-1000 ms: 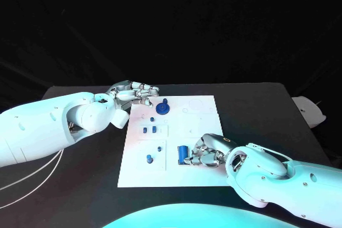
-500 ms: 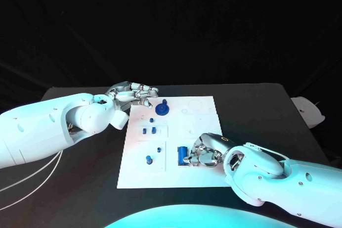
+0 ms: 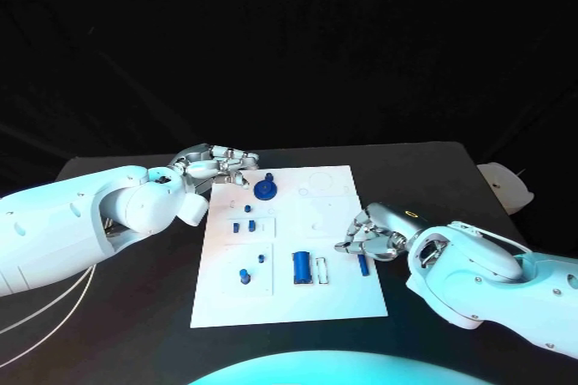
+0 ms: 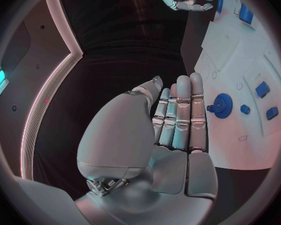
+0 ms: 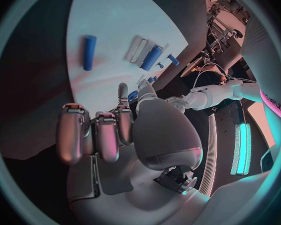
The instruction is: Assemble the parts on the task board
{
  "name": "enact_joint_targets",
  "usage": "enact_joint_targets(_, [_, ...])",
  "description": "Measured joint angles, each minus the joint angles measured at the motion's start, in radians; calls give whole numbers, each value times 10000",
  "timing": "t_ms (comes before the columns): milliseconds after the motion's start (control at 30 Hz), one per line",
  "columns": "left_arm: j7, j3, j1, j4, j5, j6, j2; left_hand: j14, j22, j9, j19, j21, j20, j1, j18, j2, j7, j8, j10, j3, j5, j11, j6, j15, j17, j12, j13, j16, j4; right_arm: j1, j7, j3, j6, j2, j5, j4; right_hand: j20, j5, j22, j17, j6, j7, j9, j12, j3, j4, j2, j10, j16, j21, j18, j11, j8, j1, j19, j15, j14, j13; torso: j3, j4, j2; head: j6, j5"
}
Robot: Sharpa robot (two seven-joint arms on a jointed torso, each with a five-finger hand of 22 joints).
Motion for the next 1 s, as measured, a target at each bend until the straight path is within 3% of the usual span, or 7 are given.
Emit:
enact_joint_targets(233, [0, 0, 0, -34, 0, 3, 11, 0, -11, 0, 0, 0, 0, -40, 0, 40, 0, 0, 0, 0, 0, 0, 0, 0, -9, 0, -1, 0, 0, 57, 9, -44, 9, -932, -22, 214, 0, -58, -1, 0, -137, 105, -92, -266, -82, 81, -6, -92, 0, -69, 0, 90, -154, -6, 0, 52, -25, 80, -29, -28, -38, -5, -251])
enact_joint_targets(400, [0, 0, 0, -45, 0, 4, 14, 0, -10, 0, 0, 0, 0, -39, 0, 40, 0, 0, 0, 0, 0, 0, 0, 0, -9, 0, -1, 0, 0, -82, -21, -86, 70, -1246, -240, 251, 0, -57, -1, 0, -137, 106, -92, -321, -110, 109, -86, -93, 0, -69, 0, 91, -154, -86, 0, 52, -25, 84, -35, -35, -45, -12, -322])
enact_joint_targets(633, [3, -1, -2, -45, 0, 5, 13, 0, -10, 0, 0, 0, 0, -39, 1, 40, 0, 0, 0, 0, 0, 0, 0, 0, -8, 0, -1, 0, 0, -494, -64, -121, 223, -1238, -653, 156, 0, -57, -3, 5, -137, 106, -91, -326, -110, 109, -86, -108, 0, -69, 0, 106, -154, -86, 0, 52, -25, 82, -31, -26, -33, -9, -339])
enact_joint_targets(1000, [5, -2, -3, -37, 0, 8, 6, 0, -10, 0, 0, 0, 0, -39, 0, 39, 0, 0, 0, 0, 0, 0, 0, 0, -8, 0, -2, 0, 0, -703, -106, -117, 322, -687, -1072, -170, 37, -56, -3, 7, -137, 106, -91, -268, -138, 136, -87, -110, 0, -69, 0, 108, -153, -87, -37, 52, -24, 76, -35, -12, -27, -69, -297])
